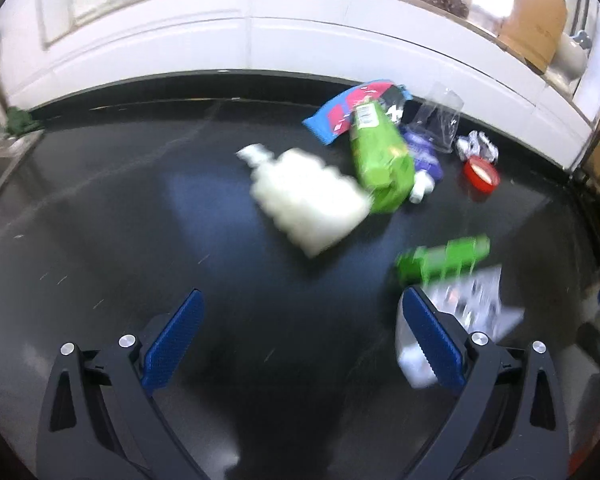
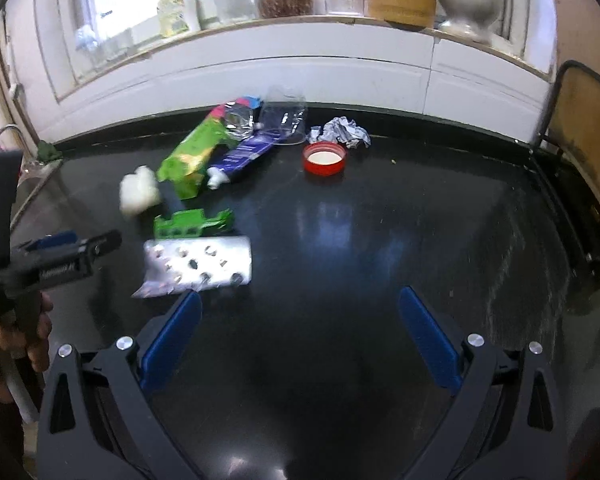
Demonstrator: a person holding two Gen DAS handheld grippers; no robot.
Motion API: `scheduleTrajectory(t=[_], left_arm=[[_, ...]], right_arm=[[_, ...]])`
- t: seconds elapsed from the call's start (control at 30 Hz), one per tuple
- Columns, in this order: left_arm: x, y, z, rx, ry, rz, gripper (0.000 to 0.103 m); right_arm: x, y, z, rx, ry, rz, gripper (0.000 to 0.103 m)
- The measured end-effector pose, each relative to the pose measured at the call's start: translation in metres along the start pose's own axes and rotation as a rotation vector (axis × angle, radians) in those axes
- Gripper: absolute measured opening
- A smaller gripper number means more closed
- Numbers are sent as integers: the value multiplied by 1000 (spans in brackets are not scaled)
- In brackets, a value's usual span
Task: Collect trash
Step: 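Grasp the white foam brush with the left tool while the right tool grasps the red-rimmed lid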
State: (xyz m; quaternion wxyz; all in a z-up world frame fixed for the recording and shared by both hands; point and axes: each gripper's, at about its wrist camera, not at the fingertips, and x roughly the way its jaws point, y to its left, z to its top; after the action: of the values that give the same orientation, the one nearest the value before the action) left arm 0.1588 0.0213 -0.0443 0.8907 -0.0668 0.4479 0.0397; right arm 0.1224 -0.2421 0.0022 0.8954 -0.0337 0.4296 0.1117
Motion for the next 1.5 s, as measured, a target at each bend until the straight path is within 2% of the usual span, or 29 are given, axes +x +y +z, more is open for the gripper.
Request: scheduleTrajectory(t=[0.13, 0.27, 0.3, 0.4, 0.5, 0.6, 0.67, 0.73, 0.77, 0.8, 0.83, 0.87, 1.0, 1.13, 1.3, 1.5], left_arm=[[36, -2, 26, -30, 46, 33, 96], [58, 2, 40, -27, 41, 93, 96], [63, 4, 43, -33, 51, 79, 96], [69, 5, 47, -5, 27, 123, 96], [72, 7, 50, 4, 14, 118, 96], [73, 9, 53, 15, 9, 111, 96], [72, 11, 53, 26, 0, 103, 93], [70, 13, 55, 37, -11, 97, 80], [68, 14, 54, 44, -15, 94, 79], [68, 14, 55, 45, -16, 93, 77], [66, 15, 54, 47, -16, 92, 75], [65, 15, 53, 46, -16, 93, 71], [57, 21, 49, 28, -10, 78, 59], [35, 25, 32, 43, -16, 70, 49], [-4, 35, 0, 42, -23, 41, 47], [-59, 32, -55, 85, -37, 15, 47]], right_arm=[[19, -4, 22, -6, 10, 0, 96], [56, -11, 50, -12, 46, -14, 96], [66, -13, 55, -13, 59, -19, 96], [107, -19, 72, -31, 104, -44, 96], [148, -23, 92, -36, 128, -66, 96], [170, -27, 104, -24, 128, -69, 96], [179, -29, 111, -4, 122, -59, 96], [184, -29, 115, -13, 114, -48, 94], [184, -29, 116, -12, 106, -46, 84], [184, -30, 116, -12, 94, -45, 77], [182, -30, 117, -14, 84, -41, 56], [180, -29, 118, -17, 80, -37, 49], [174, -26, 116, -8, 94, -42, 49], [146, -25, 97, -1, 76, -32, 49], [86, -12, 54, -11, 42, -23, 49], [10, 12, -2, -23, -6, 8, 49]])
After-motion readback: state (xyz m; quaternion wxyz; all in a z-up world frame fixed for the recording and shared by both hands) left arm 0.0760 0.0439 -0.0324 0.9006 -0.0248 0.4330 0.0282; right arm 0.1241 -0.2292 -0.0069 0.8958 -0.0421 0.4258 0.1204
